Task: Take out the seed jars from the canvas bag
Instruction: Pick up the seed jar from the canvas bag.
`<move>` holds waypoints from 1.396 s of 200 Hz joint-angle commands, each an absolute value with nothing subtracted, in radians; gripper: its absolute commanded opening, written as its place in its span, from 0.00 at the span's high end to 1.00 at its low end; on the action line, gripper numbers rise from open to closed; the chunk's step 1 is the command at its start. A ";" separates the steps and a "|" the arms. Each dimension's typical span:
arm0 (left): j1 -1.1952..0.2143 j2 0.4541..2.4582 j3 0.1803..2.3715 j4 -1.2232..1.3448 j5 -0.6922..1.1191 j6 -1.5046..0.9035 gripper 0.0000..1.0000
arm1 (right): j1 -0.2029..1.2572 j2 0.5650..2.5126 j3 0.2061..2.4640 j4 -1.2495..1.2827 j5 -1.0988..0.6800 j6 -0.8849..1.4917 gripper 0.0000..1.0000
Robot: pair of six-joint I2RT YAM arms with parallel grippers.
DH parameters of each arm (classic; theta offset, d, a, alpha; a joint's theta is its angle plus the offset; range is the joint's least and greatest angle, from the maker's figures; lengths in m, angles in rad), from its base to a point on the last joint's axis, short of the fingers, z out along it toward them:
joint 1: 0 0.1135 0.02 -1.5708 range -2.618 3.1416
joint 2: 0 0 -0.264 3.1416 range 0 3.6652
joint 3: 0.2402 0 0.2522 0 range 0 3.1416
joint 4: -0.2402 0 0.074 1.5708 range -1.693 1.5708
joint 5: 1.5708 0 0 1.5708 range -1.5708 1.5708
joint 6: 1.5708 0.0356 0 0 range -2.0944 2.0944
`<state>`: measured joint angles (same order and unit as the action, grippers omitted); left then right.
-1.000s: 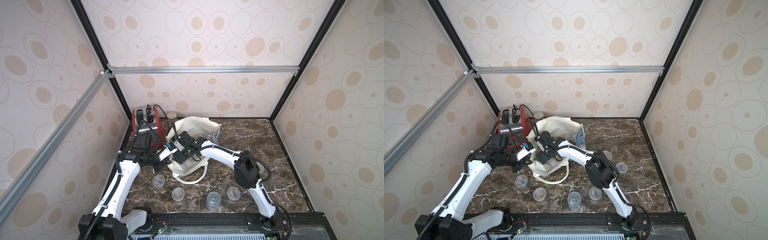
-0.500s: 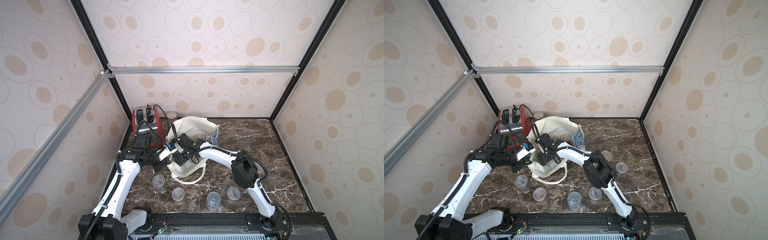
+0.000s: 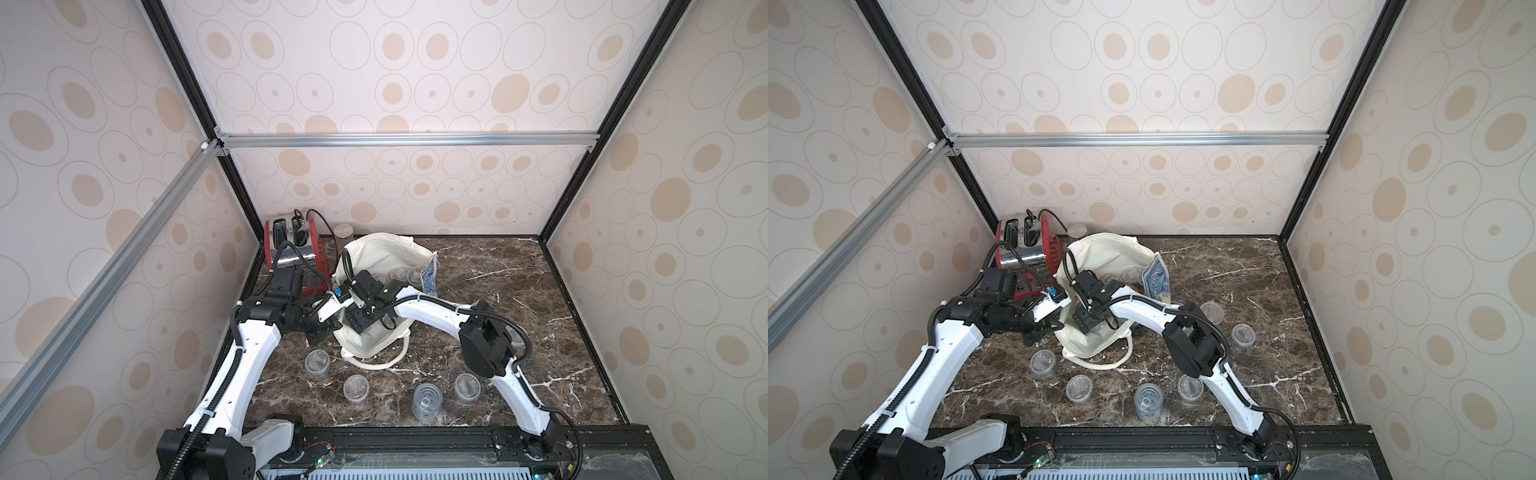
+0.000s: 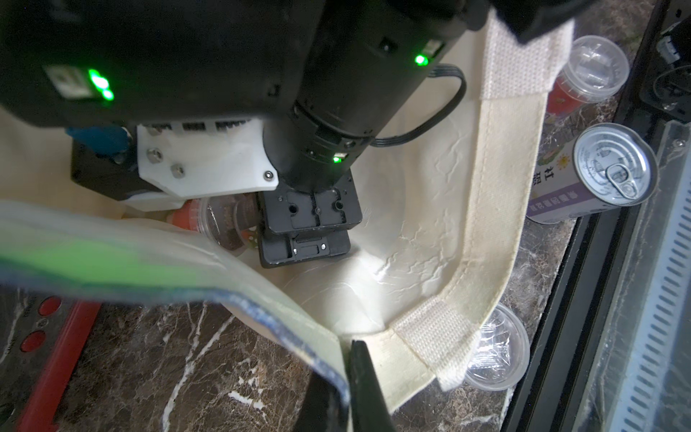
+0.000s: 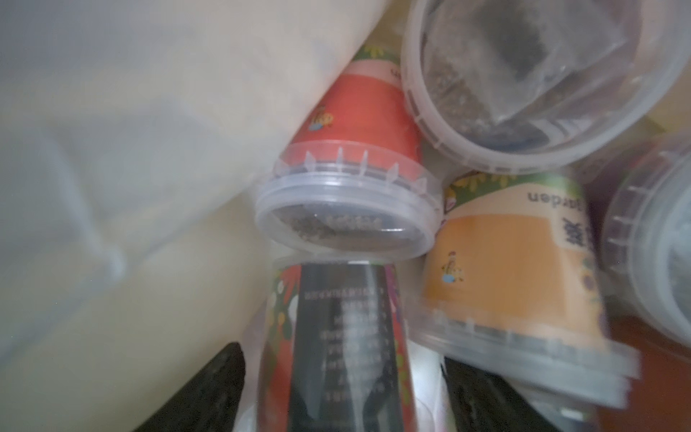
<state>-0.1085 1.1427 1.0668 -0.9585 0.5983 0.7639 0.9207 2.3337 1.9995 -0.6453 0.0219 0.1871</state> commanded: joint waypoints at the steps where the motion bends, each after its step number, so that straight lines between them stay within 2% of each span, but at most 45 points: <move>1: -0.113 1.135 1.115 -1.000 0.635 0.800 0.98 | 0.919 2.382 1.994 -0.818 0.016 0.262 0.17; 97: -0.112 1.132 1.113 -0.996 0.625 0.798 0.97 | 0.907 2.210 2.009 -0.828 -0.155 0.467 0.29; 161: -0.112 1.141 1.109 -0.996 0.633 0.808 0.96 | 0.893 2.201 1.974 -0.837 -0.192 0.439 0.29; 202: -0.112 1.145 1.121 -1.004 0.632 0.806 0.96 | 0.890 2.200 1.949 -0.816 -0.192 0.444 0.23; 279: -0.113 1.145 1.127 -0.995 0.637 0.805 0.96 | 0.888 2.313 2.033 -0.834 -0.200 0.497 0.22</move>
<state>-0.1085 1.1469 1.0855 -0.9665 0.6029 0.7681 0.8921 2.2559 1.9858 -0.7994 -0.2028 0.4553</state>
